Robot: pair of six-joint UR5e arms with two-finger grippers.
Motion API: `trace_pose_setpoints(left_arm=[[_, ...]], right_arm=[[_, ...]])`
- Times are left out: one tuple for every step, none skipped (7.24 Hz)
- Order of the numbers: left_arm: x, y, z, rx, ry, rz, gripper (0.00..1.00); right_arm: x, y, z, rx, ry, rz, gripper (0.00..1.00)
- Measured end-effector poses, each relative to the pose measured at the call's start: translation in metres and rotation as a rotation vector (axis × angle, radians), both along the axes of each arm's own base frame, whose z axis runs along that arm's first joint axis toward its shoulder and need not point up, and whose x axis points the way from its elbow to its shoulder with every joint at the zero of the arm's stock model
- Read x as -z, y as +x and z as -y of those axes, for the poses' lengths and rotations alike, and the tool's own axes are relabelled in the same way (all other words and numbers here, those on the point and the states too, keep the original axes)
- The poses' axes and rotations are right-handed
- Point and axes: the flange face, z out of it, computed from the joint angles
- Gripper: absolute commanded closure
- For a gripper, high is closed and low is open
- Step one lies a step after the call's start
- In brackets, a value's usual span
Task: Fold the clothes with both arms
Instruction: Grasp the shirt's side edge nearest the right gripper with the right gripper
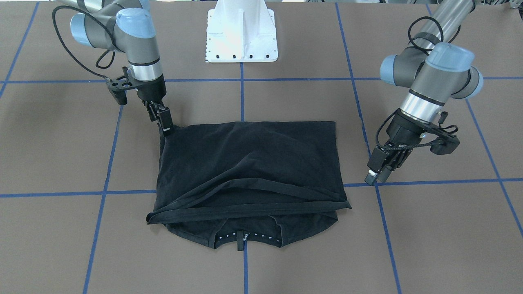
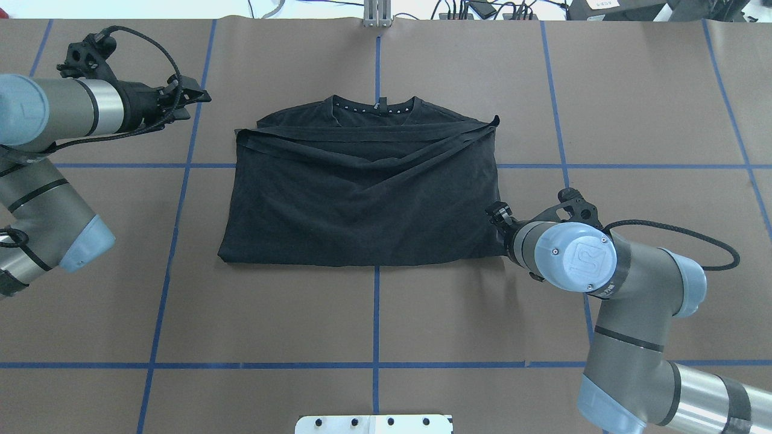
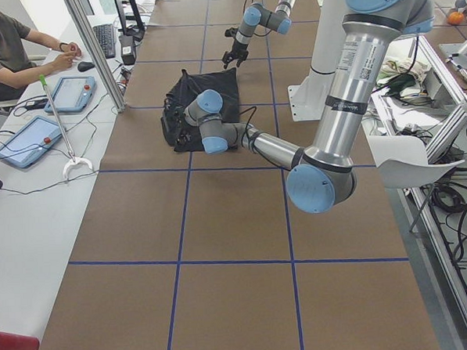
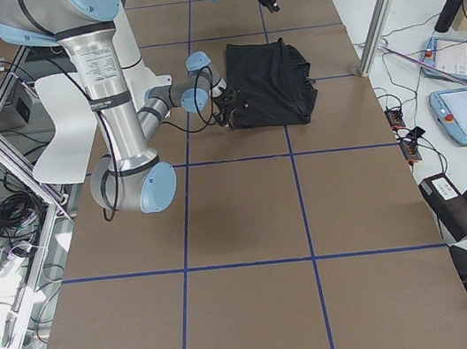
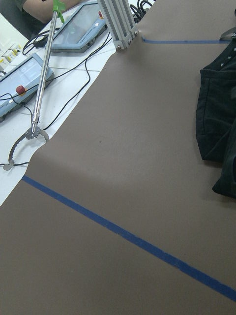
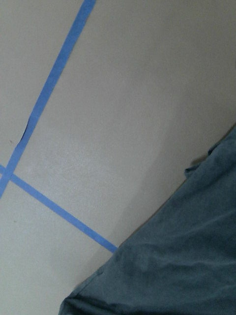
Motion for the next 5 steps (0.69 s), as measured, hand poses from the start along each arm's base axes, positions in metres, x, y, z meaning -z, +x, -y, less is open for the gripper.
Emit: trace_pose_setpoints(left_arm=[[-0.0003, -0.0001, -0.0001, 0.0, 0.0, 0.0, 0.36], [-0.0004, -0.0002, -0.0002, 0.0, 0.0, 0.001, 0.36], [-0.0003, -0.0003, -0.0004, 0.0, 0.0, 0.0, 0.36], [-0.0002, -0.0002, -0.0004, 0.0, -0.001, 0.0, 0.36], [-0.0001, -0.0002, -0.0005, -0.001, -0.001, -0.001, 0.36]], right_arm=[[-0.001, -0.0028, 0.0014, 0.002, -0.006, -0.001, 0.95], [-0.0007, -0.0032, 0.0014, 0.007, -0.013, 0.002, 1.0], [0.0002, -0.0022, -0.0004, 0.022, -0.021, 0.01, 1.0], [0.0014, 0.0001, -0.0028, 0.041, -0.028, 0.017, 1.0], [0.0034, 0.0038, -0.0054, 0.055, -0.032, 0.025, 1.0]])
